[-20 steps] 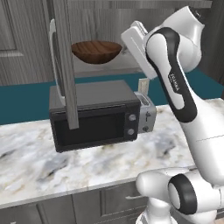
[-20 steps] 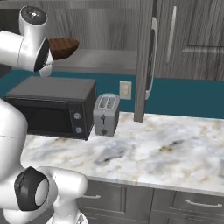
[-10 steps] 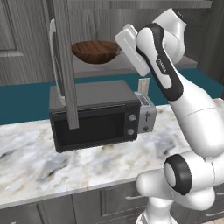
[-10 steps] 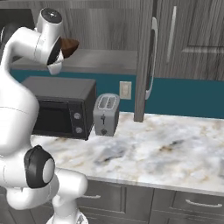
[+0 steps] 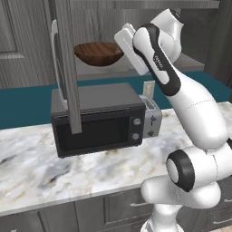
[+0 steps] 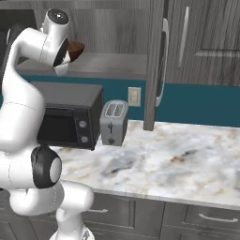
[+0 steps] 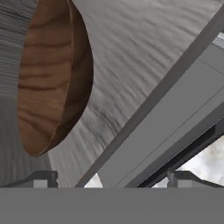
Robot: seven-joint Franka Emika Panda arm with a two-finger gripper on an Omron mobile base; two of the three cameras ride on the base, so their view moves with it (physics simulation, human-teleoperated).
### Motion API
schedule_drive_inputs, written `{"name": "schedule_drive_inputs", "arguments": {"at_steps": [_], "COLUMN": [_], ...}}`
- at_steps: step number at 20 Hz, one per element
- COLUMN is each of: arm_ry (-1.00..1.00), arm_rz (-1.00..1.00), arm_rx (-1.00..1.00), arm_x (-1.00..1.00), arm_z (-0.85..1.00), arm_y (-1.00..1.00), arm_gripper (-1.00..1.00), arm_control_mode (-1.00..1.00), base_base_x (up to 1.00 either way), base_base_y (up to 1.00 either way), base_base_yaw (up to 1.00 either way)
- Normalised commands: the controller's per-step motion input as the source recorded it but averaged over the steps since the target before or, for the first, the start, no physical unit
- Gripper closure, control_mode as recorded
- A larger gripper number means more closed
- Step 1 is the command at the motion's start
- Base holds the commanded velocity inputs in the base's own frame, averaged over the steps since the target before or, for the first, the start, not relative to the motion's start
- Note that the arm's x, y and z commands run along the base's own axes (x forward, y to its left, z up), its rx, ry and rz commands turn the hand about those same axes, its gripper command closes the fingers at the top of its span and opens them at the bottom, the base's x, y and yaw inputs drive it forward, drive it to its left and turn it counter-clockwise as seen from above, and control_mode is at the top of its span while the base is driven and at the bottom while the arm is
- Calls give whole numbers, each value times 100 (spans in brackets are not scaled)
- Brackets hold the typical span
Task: Pick up the bowls from the cabinet and place each bowl in front of a stool on the dining counter.
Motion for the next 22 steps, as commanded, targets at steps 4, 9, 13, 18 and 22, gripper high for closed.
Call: {"name": "schedule_drive_inputs", "arguments": {"at_steps": [4, 9, 13, 18, 22], "arm_ry": [0, 0, 2, 3, 2], "arm_rz": [0, 0, 0, 0, 0], "arm_rx": [0, 0, 0, 0, 0], "arm_x": [62, 56, 63, 52, 20], "arm_z": [-2, -4, -17, -16, -7], "arm_y": [4, 11, 19, 17, 9], "arm_gripper": [-100, -100, -100, -100, -100], "arm_control_mode": [-100, -100, -100, -100, -100], "base_base_x": [0, 0, 0, 0, 0], "base_base_y": [0, 0, 0, 0, 0], "base_base_yaw": [0, 0, 0, 0, 0]}}
